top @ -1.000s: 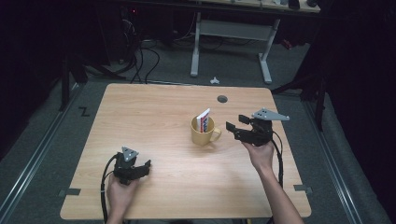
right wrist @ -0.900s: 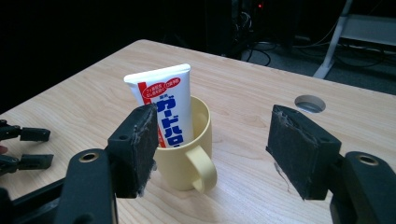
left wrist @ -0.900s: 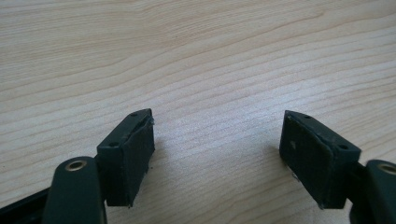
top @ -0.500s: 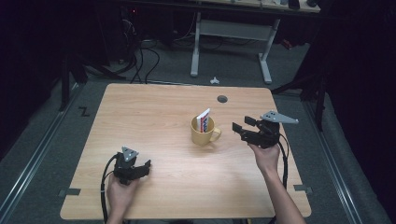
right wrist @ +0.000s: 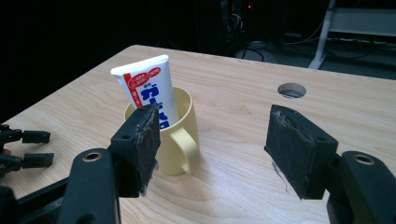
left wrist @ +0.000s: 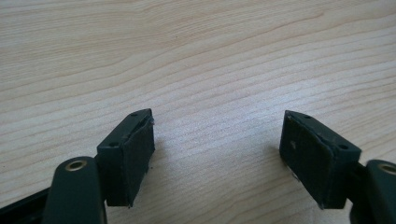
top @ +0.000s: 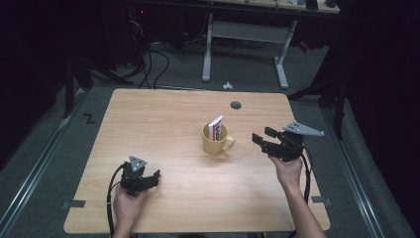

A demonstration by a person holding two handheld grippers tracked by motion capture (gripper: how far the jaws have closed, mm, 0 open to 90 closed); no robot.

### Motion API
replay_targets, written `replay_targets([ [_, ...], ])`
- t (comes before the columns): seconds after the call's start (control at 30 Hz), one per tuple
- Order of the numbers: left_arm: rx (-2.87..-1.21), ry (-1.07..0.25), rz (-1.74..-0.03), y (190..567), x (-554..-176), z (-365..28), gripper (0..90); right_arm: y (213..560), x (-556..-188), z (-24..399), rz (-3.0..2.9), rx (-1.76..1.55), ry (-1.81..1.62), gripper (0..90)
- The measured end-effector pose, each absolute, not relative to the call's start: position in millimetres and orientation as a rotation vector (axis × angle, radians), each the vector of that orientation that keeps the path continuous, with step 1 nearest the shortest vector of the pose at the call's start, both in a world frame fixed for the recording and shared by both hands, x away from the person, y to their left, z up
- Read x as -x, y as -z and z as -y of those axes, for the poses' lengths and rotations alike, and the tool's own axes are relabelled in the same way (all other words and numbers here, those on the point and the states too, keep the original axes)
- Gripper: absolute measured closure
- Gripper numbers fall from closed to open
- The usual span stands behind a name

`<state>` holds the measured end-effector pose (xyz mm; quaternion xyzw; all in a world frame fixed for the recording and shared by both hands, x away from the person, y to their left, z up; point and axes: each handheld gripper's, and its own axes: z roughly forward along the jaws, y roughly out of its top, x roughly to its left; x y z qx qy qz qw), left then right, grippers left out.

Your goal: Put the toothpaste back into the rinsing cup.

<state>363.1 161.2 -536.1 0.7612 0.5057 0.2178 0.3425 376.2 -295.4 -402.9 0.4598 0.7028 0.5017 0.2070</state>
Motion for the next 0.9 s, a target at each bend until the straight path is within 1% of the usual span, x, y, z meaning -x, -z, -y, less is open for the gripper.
replay_targets([
  [0.9, -1.979, -0.567, -1.315, 536, -363, -161, 26.7, 419, -358, 320, -1.892, -1.351, -1.408, 37.1],
])
